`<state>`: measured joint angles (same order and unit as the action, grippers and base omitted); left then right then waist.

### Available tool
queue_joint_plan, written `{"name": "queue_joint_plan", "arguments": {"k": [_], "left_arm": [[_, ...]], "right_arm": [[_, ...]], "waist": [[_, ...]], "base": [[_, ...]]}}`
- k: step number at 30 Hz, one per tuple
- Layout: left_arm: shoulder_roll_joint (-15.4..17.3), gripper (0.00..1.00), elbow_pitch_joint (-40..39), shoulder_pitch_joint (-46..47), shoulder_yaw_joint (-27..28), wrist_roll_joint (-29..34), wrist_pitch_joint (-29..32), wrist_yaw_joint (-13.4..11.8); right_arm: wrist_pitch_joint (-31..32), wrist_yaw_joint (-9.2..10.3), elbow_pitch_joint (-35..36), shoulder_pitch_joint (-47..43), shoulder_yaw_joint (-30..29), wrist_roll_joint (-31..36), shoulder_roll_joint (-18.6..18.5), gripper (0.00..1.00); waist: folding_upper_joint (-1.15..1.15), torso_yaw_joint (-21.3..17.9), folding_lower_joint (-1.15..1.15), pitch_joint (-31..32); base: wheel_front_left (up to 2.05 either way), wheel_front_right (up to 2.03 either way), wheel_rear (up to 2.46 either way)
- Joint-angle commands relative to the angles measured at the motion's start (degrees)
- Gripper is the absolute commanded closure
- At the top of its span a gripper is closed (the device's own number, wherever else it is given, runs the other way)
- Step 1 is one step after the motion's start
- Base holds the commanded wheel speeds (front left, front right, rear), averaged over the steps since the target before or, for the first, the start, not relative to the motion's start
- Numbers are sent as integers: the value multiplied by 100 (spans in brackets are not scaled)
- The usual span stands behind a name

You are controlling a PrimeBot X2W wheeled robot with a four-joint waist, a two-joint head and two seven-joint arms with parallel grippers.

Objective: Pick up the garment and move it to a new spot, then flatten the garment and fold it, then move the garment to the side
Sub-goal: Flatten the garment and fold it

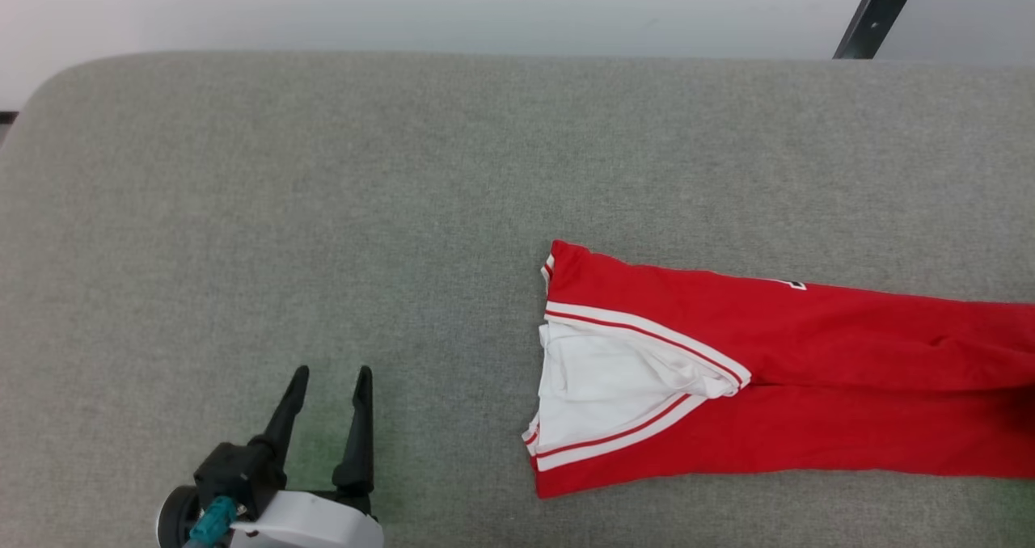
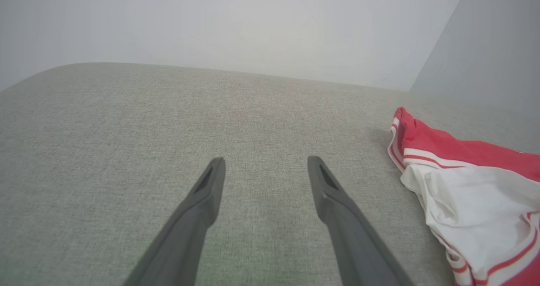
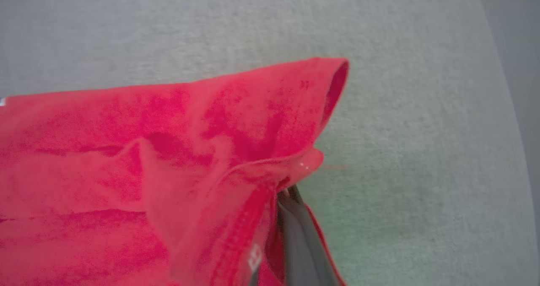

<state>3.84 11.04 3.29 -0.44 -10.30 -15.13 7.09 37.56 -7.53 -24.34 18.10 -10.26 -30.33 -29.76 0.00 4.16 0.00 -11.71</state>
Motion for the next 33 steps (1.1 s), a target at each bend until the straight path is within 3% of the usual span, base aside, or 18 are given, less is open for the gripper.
{"name": "queue_joint_plan", "arguments": {"k": [1, 10, 15, 23, 33], "left_arm": [[-10, 0, 24, -62, -2, 38, 2, 29], [-56, 0, 166, -139, -77, -85, 2, 46], [-75, 0, 228, -132, -149, -190, 2, 44], [-88, 0, 272, -18, -287, -288, 2, 47], [-96, 0, 307, 133, -378, -397, 2, 45]], "right_arm": [[-35, 9, 226, -65, 174, -51, 72, 100], [171, 9, 1945, -155, 1628, -513, 577, 100], [242, 9, 2438, 107, 2469, -628, 962, 100], [-64, 8, 2140, 694, 3506, -351, 1421, 100], [-621, 8, 1165, 1232, 4035, -443, 1797, 100]], "waist": [[0, -58, 0, 87], [0, -52, 0, 316], [0, 101, 0, 347], [0, 433, 0, 249], [0, 641, 0, 40]], "base": [[0, 0, 0], [0, 0, 0], [0, 0, 0], [0, 0, 0], [0, 0, 0]]}}
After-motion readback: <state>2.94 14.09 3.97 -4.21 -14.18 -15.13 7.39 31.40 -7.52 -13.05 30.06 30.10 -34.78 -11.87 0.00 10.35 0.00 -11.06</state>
